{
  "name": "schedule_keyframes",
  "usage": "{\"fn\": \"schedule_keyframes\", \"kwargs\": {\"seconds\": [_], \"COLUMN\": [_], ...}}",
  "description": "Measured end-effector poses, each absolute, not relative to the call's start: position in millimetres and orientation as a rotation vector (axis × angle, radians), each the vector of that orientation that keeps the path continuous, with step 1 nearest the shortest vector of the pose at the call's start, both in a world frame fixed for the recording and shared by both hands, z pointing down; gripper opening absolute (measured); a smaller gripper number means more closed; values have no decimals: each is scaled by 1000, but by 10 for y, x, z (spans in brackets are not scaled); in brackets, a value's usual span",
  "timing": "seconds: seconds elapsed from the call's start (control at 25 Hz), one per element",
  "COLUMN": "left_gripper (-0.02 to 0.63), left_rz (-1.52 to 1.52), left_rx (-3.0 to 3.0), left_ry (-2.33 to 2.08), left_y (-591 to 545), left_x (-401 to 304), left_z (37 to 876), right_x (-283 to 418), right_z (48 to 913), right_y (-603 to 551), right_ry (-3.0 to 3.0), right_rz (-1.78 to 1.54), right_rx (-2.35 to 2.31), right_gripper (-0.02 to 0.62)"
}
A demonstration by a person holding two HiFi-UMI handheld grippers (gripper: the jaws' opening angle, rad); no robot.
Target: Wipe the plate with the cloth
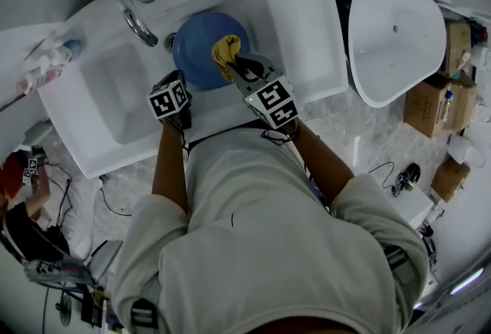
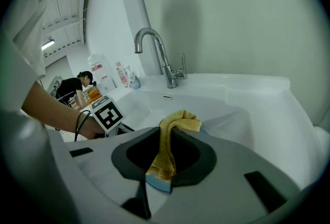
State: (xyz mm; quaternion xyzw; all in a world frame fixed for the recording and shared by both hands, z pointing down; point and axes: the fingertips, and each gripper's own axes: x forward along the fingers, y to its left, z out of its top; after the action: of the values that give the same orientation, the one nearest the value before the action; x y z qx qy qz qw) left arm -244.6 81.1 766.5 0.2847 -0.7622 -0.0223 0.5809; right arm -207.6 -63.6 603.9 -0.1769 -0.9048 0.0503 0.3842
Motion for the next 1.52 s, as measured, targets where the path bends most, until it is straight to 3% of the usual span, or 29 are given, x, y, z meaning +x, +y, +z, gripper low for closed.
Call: {"fn": "schedule_keyframes", "kwargs": {"seconds": [1.04, 1.52], "left_gripper": [57, 57], "left_rz": [-194, -160], "left_rx": [619, 648], "left_ry": [-1727, -1773], "left_y": [757, 769], "left_x": [-2475, -2478], "left_z": [7943, 7690], "right_x": [-1950, -2033], "right_z": [6047, 6038], "right_y": [-614, -545], "right_ry": [-2271, -2292], "right_rz": [120, 92], "right_rx": [-420, -472], "right_gripper": [61, 61]}}
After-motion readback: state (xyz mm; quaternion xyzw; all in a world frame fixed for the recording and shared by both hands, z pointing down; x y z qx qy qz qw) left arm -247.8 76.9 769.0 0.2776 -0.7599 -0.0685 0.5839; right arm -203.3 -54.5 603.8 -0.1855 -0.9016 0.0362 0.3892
